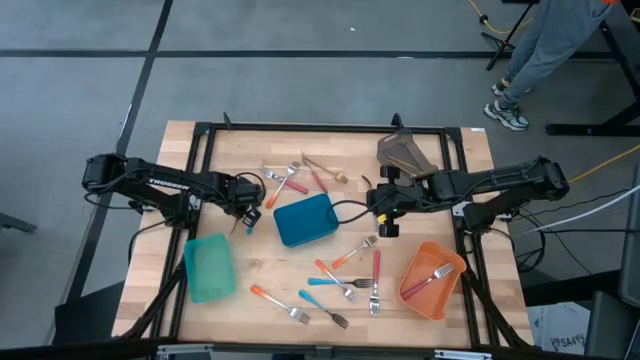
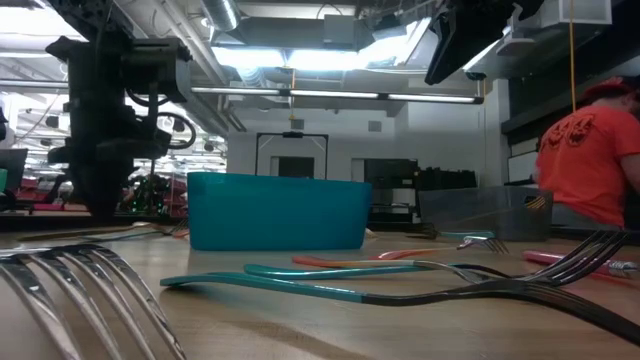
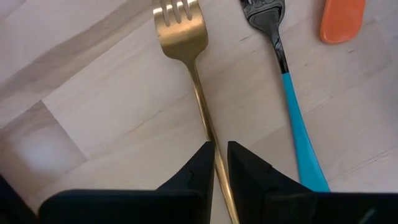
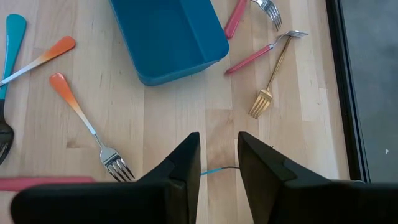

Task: Sort silverware by color (type)
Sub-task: Put the golden fork into the black bin

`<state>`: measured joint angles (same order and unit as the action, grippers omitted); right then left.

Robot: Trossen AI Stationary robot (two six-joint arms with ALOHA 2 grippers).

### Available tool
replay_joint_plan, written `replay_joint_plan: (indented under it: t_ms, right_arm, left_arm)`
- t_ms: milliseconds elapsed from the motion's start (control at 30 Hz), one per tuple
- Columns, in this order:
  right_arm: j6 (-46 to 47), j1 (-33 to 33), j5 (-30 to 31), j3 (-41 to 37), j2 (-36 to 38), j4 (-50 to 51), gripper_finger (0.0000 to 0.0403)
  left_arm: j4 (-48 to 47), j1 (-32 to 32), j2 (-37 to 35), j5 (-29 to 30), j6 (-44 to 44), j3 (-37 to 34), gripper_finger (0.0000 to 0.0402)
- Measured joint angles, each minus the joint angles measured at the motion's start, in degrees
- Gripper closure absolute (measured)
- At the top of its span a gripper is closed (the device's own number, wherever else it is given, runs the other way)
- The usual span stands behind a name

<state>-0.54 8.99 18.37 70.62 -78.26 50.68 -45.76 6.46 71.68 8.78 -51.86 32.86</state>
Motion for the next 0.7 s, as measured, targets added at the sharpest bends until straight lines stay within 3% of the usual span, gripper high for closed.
replay_joint_plan:
  t_ms: [500,700]
  right_arm:
    - [0.0,0.0,0.0,-0.02,0.0,0.0,0.0306]
    - [0.0,0.0,-0.01,-0.02,0.0,0.0,0.0306]
  left_arm:
    - [0.0,0.0,0.0,1.63,-0.02,0.0,0.0361]
    - [0.01,0.0,0.0,1.63,-0.02,0.0,0.0318]
